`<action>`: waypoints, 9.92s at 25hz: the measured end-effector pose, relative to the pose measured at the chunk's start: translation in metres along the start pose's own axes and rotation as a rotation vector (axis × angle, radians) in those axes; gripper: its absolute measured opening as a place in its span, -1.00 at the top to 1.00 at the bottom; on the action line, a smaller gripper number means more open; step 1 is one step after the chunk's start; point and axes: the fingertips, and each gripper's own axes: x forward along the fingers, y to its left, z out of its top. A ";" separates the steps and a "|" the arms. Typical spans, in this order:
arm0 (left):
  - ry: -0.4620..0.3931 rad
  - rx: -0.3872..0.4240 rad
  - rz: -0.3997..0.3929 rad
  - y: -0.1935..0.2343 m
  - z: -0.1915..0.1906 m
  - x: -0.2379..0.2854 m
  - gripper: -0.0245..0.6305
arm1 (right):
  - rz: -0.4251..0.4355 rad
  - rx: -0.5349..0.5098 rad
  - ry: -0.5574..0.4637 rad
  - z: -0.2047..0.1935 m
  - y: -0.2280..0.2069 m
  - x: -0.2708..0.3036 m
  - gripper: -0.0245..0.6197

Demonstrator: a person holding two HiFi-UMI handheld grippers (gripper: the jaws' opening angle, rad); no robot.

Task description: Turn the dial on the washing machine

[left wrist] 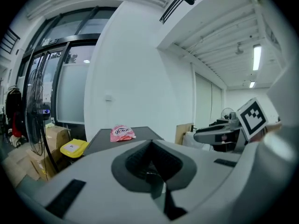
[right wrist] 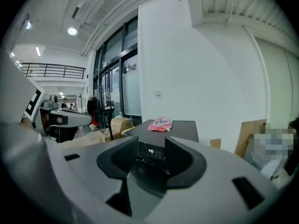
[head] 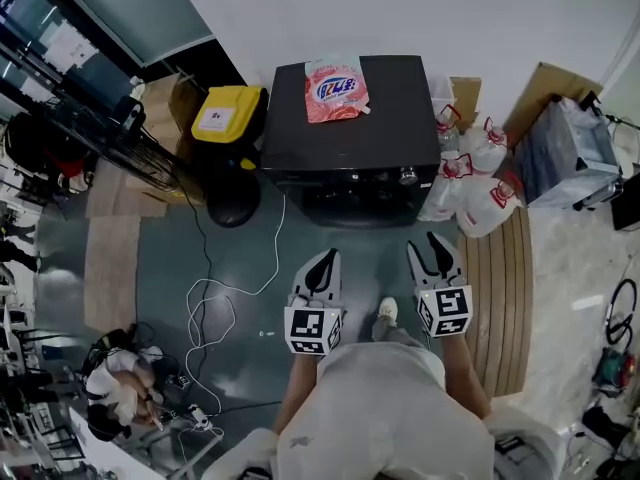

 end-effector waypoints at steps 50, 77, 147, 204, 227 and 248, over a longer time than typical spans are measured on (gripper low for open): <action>-0.008 -0.062 -0.234 0.068 -0.169 0.261 0.88 | -0.209 -0.210 0.022 -0.137 -0.098 0.216 0.25; -0.176 0.142 -0.342 0.031 -0.261 0.326 0.88 | -0.219 -0.607 -0.276 -0.185 -0.117 0.245 -0.04; -0.341 0.342 -0.302 0.022 -0.276 0.325 0.88 | -0.361 0.147 -0.656 -0.176 -0.141 0.247 0.07; -0.354 0.338 -0.330 0.019 -0.282 0.321 0.88 | -0.291 -0.793 -0.364 -0.173 -0.117 0.262 0.05; -0.360 0.338 -0.323 0.021 -0.281 0.316 0.88 | -0.338 -0.432 -0.478 -0.165 -0.127 0.256 0.05; -0.364 0.329 -0.310 0.022 -0.282 0.314 0.88 | -0.372 -0.046 -0.580 -0.170 -0.138 0.253 0.05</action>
